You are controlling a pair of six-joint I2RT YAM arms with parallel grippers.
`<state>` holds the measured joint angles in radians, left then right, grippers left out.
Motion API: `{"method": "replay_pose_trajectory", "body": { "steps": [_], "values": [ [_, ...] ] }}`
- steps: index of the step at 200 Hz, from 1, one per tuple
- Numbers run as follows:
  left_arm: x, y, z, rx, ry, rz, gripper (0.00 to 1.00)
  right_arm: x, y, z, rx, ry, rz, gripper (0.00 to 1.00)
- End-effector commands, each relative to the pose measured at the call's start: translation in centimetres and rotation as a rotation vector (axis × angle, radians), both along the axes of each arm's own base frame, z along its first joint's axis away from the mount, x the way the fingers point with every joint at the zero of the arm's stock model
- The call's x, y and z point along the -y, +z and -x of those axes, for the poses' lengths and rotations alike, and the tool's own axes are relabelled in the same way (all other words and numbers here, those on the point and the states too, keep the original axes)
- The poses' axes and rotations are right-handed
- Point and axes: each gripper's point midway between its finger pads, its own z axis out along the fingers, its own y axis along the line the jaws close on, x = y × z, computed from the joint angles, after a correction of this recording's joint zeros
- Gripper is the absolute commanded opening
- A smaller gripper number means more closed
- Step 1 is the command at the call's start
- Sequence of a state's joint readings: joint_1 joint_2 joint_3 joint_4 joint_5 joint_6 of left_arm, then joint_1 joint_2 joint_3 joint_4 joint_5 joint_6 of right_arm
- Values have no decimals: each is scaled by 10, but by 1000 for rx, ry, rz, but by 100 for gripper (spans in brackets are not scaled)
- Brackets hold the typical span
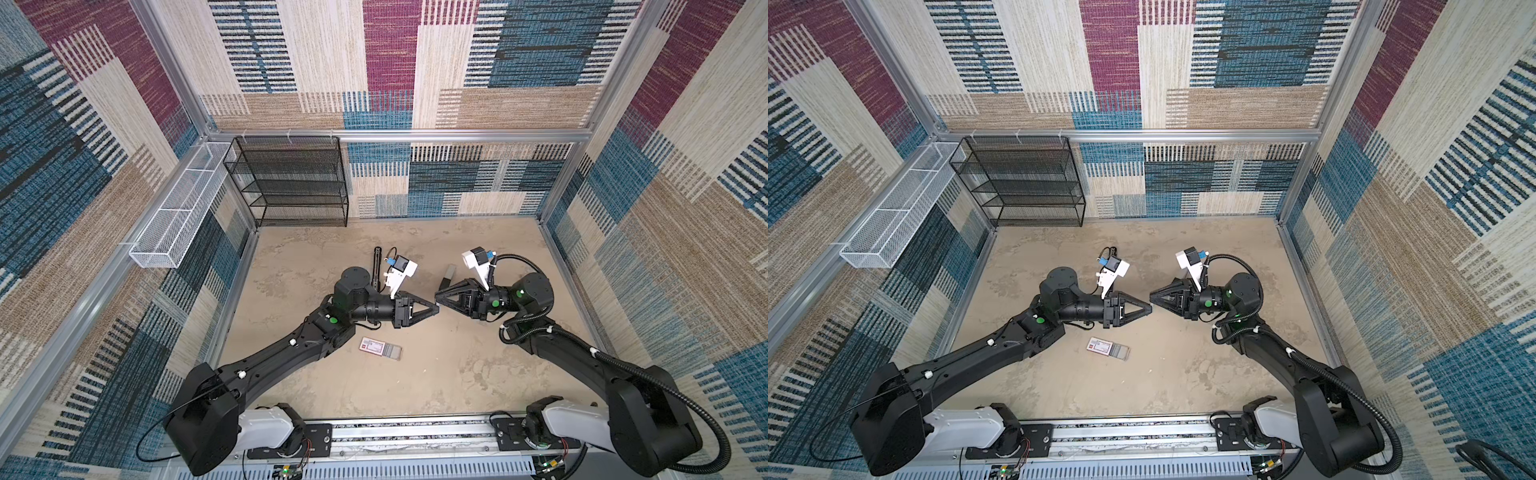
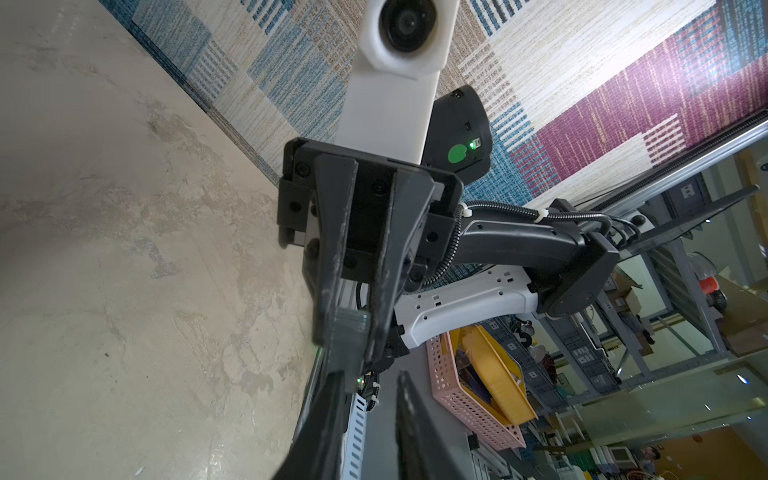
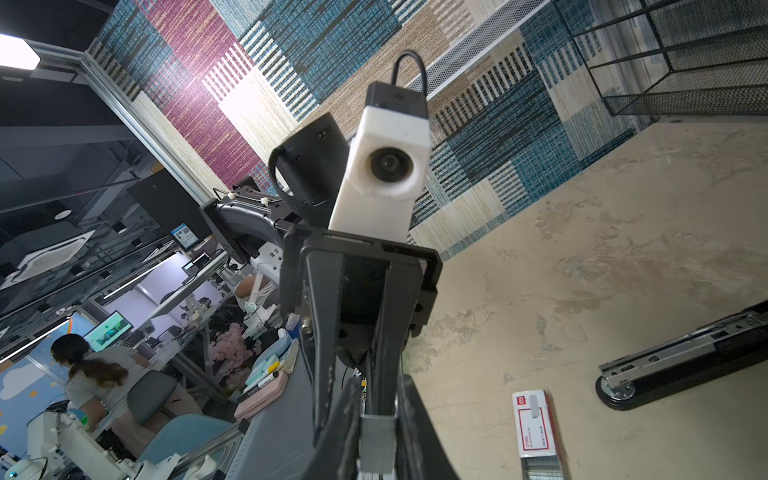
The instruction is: Load the staples into the stapler
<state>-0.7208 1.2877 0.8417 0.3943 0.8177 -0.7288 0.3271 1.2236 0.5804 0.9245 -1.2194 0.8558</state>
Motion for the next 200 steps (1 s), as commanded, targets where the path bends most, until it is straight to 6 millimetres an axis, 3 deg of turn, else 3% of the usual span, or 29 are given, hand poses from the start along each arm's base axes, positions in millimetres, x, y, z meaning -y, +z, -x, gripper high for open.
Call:
{"method": "replay_pose_trajectory", "body": {
  "steps": [1, 49, 61, 85, 109, 120, 146, 200],
  "values": [
    [-2, -2, 3, 12, -4, -6, 27, 0, 5, -4, 25, -24, -8, 19],
    [-28, -19, -5, 5, 112, -83, 28, 8, 1, -14, 15, -77, 9, 20],
    [-43, -33, -18, -13, 215, -157, 29, 10, -2, -19, 12, -104, 24, 20],
    [-85, -71, -55, -52, 483, -418, 41, 12, -11, -26, 4, -145, 63, 20],
    [-115, -98, -78, -54, 626, -645, 48, 13, -20, -29, -15, -170, 84, 21],
    [-128, -111, -90, -64, 700, -740, 57, 13, -23, -27, -21, -170, 87, 21],
    [-154, -142, -115, -111, 805, -966, 58, 15, -28, -24, -30, -178, 90, 21],
    [-162, -201, -154, -160, 841, -1227, 58, 18, -32, -16, -37, -185, 86, 21]
  ]
}}
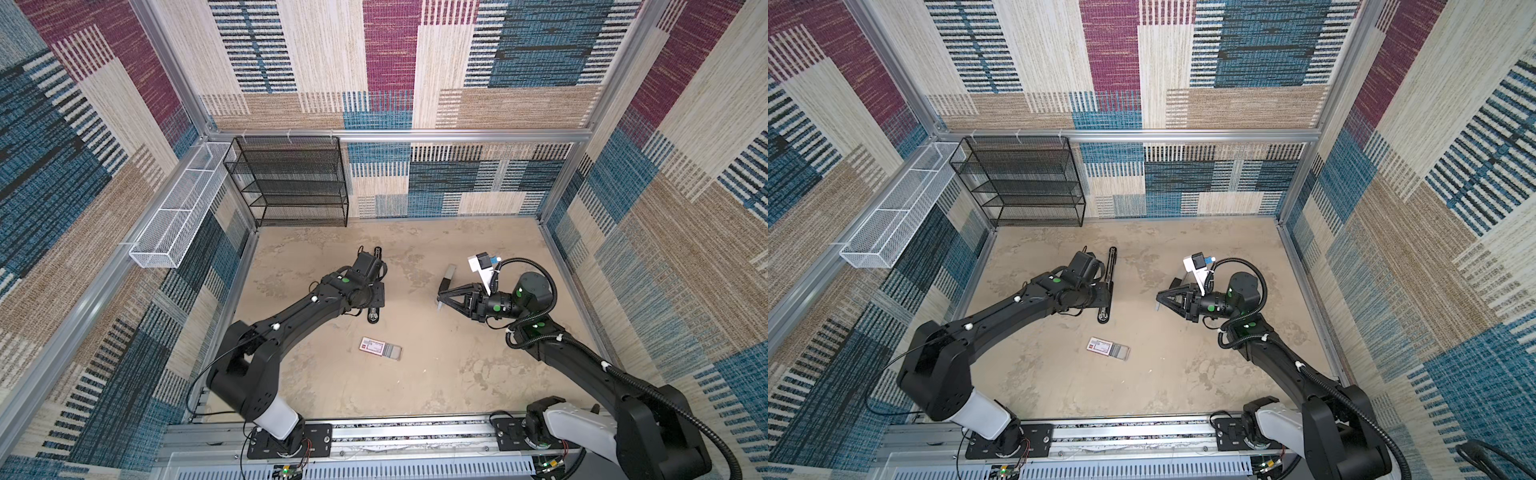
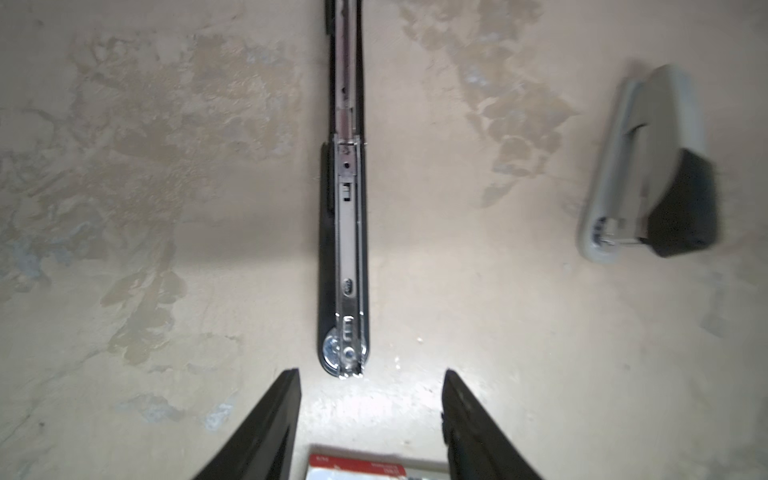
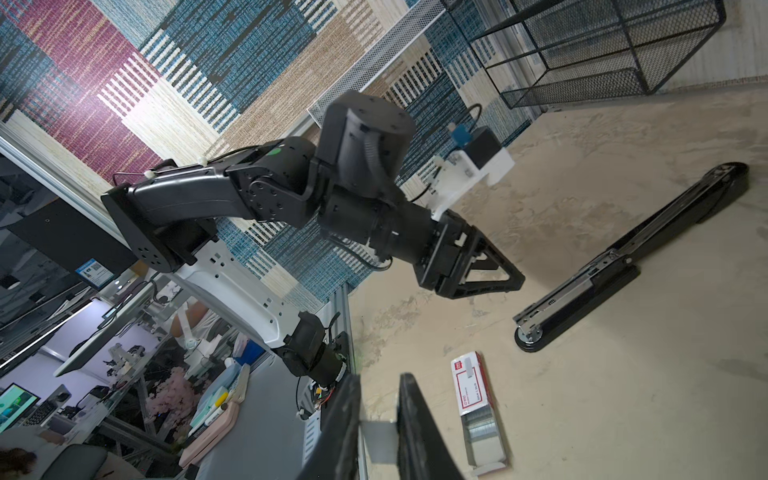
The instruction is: Load the staples into the stapler
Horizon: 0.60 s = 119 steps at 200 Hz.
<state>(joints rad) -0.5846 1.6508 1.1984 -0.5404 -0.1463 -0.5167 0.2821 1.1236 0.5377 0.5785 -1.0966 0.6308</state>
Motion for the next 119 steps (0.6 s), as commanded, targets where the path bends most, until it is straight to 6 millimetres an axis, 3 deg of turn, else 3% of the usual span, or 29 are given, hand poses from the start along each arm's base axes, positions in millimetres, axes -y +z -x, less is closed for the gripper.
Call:
{"method": "replay_pose_trajectory", "body": {
  "steps": [1, 28, 58, 79, 119],
  "values": [
    [-18, -21, -8, -33, 20, -152, 58, 1, 2, 2, 20, -7, -6, 21],
    [-7, -50, -15, -109, 0, -168, 57, 1, 0, 4, 17, -7, -4, 21],
    [7, -68, -14, -173, -31, -131, 52, 3, -2, 5, 18, -16, -1, 22],
    [23, -76, -9, -211, -69, -89, 45, 3, -4, 4, 15, -18, 1, 21],
    [49, -87, 5, -265, -119, -43, 22, 3, -5, 2, 15, -25, 0, 21]
  ]
}}
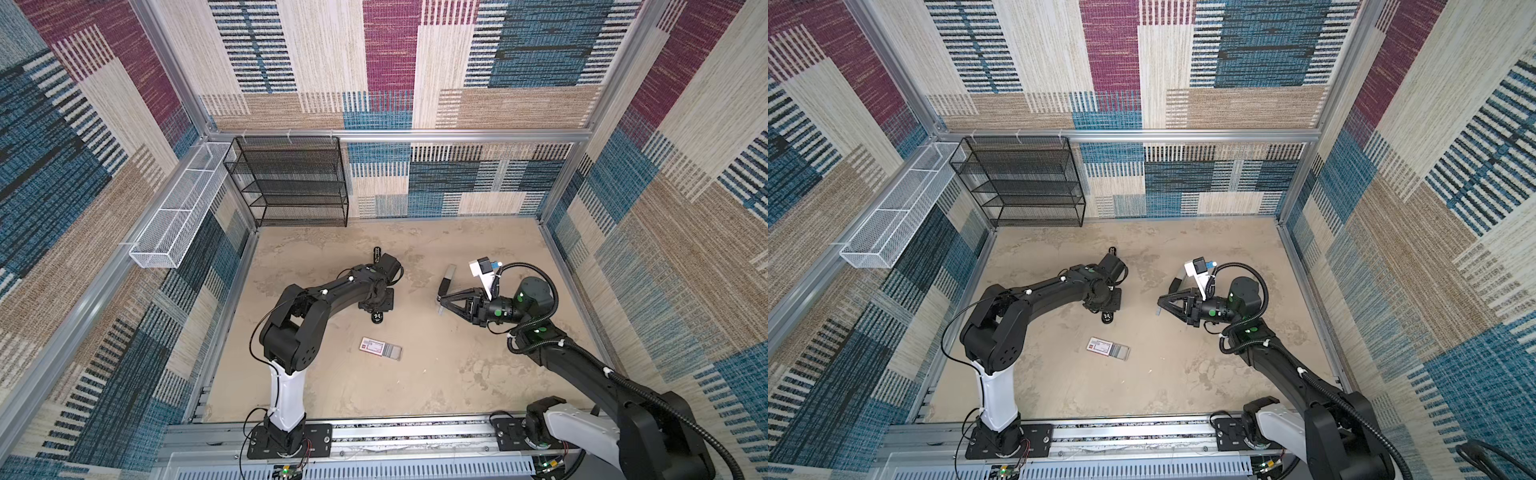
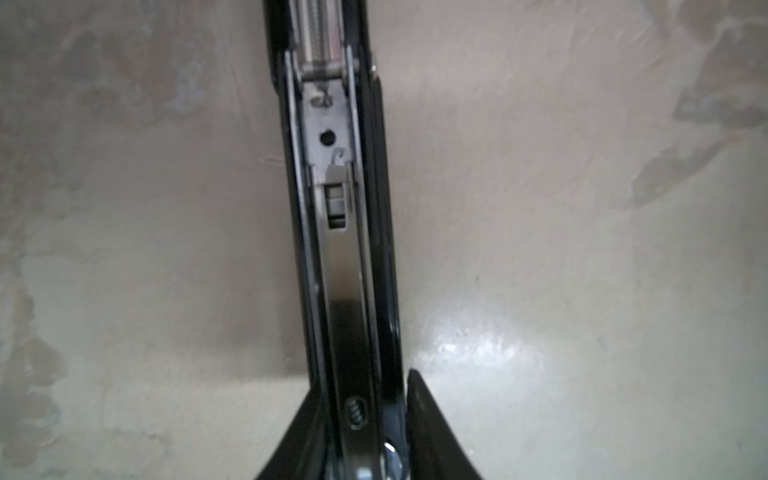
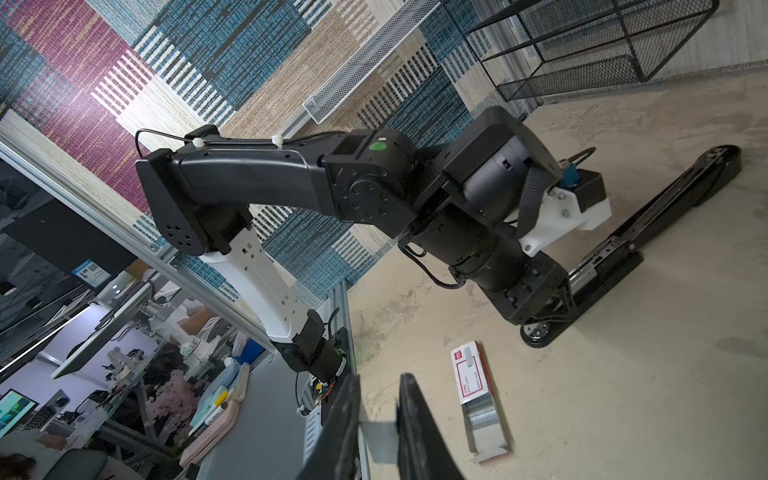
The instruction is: Load the staples into the stapler
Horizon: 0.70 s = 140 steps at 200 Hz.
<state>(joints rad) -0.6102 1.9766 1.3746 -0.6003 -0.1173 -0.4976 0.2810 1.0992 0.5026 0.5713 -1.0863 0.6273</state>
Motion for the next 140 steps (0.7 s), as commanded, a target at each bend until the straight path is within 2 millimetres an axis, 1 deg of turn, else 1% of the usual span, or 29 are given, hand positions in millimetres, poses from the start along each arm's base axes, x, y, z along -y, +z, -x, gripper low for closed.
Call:
{"method": "replay_pose_trajectory", "body": {
  "steps": [1, 9, 34, 43, 48, 62, 76, 110, 140],
  "values": [
    [22, -11, 18, -85, -54, 63, 20, 0, 3, -2, 29, -13, -6, 21],
    [28, -13, 21, -96, -61, 73, 17, 1, 3, -3, 29, -17, -6, 22],
    [53, -15, 34, -132, -86, 117, 16, 2, 0, -5, 27, -26, 1, 22],
    [59, -14, 37, -137, -87, 119, 16, 3, -1, -6, 26, -33, 2, 21],
    [63, -14, 39, -138, -89, 122, 17, 4, -1, -6, 26, -34, 2, 22],
    [70, -13, 45, -157, -82, 130, 28, 5, -2, -7, 22, -40, 3, 21],
    [77, -11, 53, -184, -79, 156, 33, 7, -2, -7, 27, -46, 3, 22],
    [100, -4, 74, -246, -126, 236, 35, 9, -2, -10, 27, -54, 9, 22],
    [121, -2, 85, -305, -176, 313, 35, 13, 1, -14, 36, -74, 10, 22]
  ]
}}
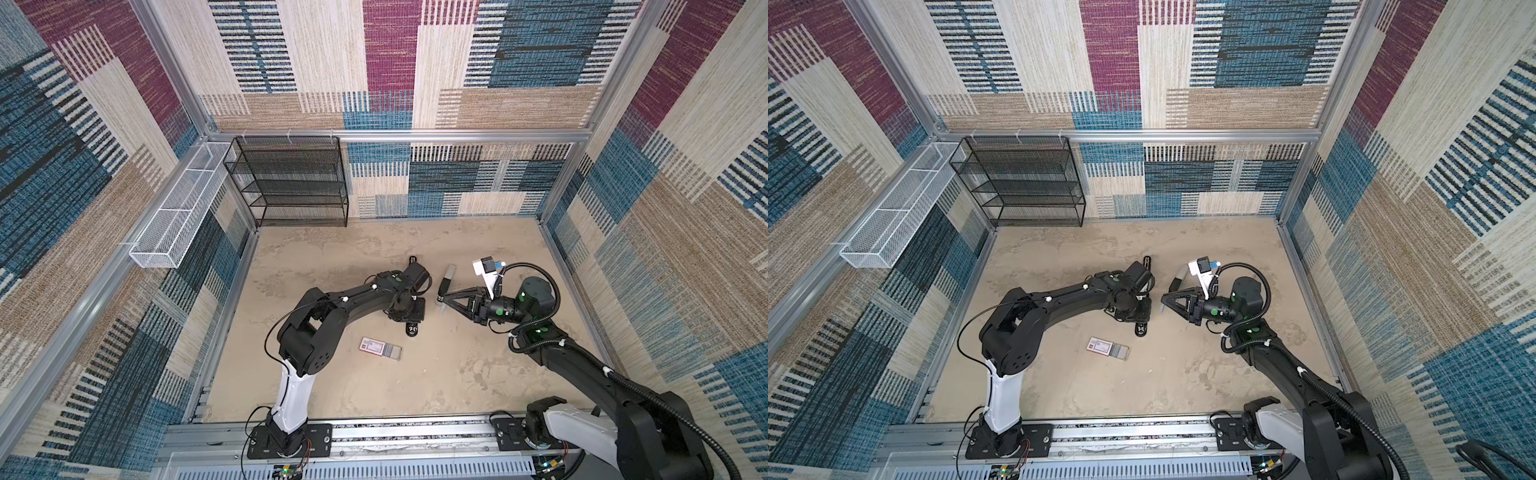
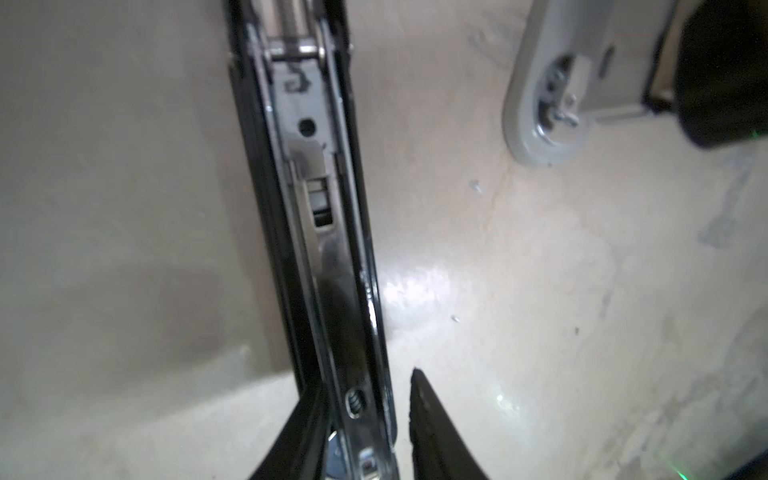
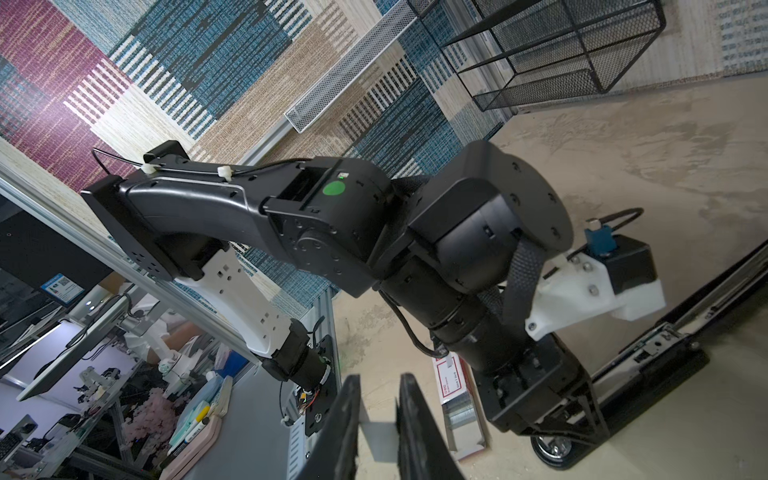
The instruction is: Load the staples into the stapler
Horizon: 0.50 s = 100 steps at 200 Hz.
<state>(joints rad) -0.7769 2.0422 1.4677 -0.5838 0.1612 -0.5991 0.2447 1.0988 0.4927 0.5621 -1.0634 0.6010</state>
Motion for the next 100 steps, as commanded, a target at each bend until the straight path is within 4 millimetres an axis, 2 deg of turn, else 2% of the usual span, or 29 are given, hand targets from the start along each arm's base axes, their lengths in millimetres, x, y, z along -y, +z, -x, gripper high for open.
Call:
{"method": "replay_pose_trajectory", "body": {
  "steps": [1, 28, 52, 71, 100],
  "values": [
    [11, -5, 29, -148, -38, 53, 35, 2, 6, -3, 29, -14, 0, 21],
    [32, -2, 28, -144, -56, 163, 35, 8, 6, -9, 27, -56, 9, 22],
    [43, 6, 24, -120, -48, 250, 35, 14, 10, -14, 27, -100, 10, 22],
    [34, 13, 21, -88, -29, 237, 36, 19, 12, -24, 21, -159, 19, 22],
    [0, 31, 22, -5, 12, 191, 36, 28, 13, -42, 6, -264, 62, 22]
  ]
}}
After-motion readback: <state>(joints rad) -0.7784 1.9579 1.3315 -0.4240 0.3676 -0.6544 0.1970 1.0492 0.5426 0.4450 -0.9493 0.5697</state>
